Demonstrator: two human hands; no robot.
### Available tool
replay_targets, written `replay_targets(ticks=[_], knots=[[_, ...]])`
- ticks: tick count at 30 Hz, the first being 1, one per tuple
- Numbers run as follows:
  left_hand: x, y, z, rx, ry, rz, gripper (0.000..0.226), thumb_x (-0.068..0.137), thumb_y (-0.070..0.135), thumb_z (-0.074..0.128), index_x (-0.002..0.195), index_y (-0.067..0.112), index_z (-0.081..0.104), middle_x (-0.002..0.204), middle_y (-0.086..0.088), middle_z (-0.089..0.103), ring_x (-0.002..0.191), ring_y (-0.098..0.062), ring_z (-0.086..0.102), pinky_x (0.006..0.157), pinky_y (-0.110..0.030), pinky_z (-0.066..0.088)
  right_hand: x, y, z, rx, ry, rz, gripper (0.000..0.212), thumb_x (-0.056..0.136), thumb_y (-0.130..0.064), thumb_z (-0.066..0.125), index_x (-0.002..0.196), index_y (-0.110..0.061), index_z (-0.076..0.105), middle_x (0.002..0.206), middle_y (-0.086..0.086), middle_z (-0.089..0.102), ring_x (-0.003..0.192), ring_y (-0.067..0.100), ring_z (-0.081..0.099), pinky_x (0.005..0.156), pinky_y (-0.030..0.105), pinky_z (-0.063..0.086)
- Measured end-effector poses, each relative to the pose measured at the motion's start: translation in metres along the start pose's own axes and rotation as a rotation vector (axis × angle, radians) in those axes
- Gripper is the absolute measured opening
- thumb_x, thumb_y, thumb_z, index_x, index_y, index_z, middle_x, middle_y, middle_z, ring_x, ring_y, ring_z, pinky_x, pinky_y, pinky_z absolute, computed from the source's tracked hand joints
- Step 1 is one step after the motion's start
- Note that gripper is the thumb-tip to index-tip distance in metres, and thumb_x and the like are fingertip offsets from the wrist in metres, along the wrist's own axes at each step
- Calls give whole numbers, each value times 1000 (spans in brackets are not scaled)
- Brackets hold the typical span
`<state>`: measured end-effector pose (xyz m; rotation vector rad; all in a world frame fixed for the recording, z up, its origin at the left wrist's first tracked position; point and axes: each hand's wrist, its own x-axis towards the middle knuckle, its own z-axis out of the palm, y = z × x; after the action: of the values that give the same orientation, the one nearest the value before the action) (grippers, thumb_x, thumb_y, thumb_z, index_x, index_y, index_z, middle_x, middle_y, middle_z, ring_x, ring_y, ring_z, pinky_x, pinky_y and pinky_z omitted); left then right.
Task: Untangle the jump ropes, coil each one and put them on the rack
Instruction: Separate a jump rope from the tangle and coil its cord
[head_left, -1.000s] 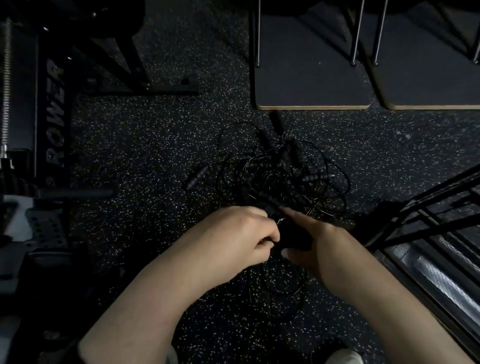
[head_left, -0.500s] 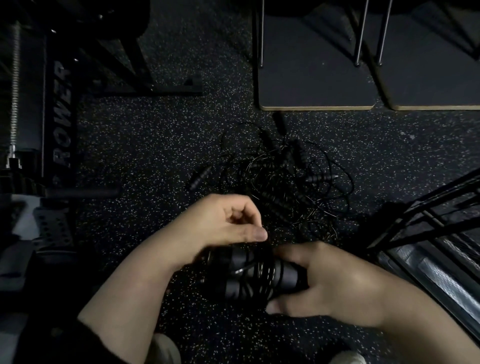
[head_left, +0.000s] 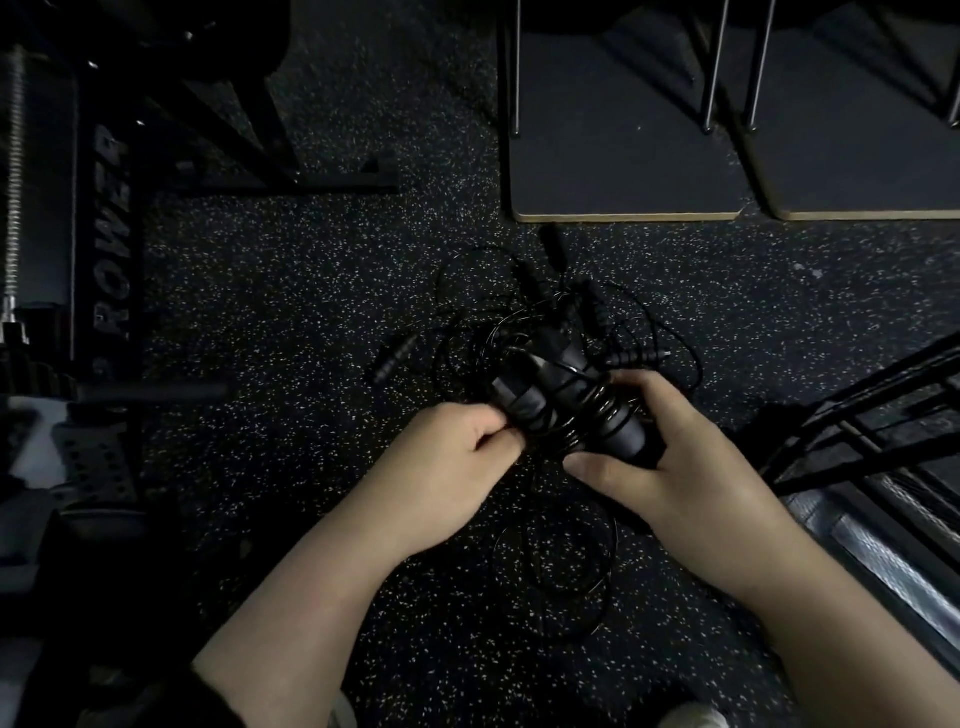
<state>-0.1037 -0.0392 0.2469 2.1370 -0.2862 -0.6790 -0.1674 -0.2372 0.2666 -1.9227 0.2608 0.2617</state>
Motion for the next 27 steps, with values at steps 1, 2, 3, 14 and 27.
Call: replay_targets(ticks=[1, 2, 3, 14, 27], knots=[[0, -1, 1, 36, 3, 9, 37, 102, 30, 57, 68, 13, 57, 55, 4, 45, 47, -12, 36, 46, -32, 27, 1, 1, 0, -20, 6, 4, 44, 86, -35, 80, 117, -51, 53, 100, -30, 73, 96, -9, 67, 87, 23, 50], [0, -1, 2, 89, -2, 15, 33, 101, 30, 57, 74, 12, 61, 55, 5, 46, 47, -10, 35, 46, -32, 28, 1, 2, 0, -36, 11, 8, 43, 88, -34, 79, 116, -53, 54, 99, -32, 73, 95, -11, 66, 85, 21, 49], [0, -1, 4, 147, -6, 23, 30, 100, 31, 57, 77, 14, 64, 55, 6, 46, 46, -9, 35, 45, -31, 29, 1, 4, 0, -57, 15, 14, 43, 89, -33, 78, 117, -55, 55, 98, -33, 72, 95, -13, 66, 83, 19, 49], [-12, 17, 1, 504, -42, 165, 18, 96, 30, 58, 109, 37, 68, 98, 17, 65, 76, 8, 52, 64, -16, 43, 3, 13, 4, -547, 3, 208, 73, 91, -40, 75, 149, -58, 35, 75, -11, 68, 54, 10, 63, 47, 25, 50], [-8, 8, -31, 123, 21, 206, 15, 81, 44, 78, 92, 44, 69, 98, 31, 62, 90, 5, 59, 73, -11, 45, 1, 13, -2, -242, -499, 151, 62, 84, -25, 85, 131, -56, 61, 114, -26, 73, 110, -5, 66, 103, 24, 50]])
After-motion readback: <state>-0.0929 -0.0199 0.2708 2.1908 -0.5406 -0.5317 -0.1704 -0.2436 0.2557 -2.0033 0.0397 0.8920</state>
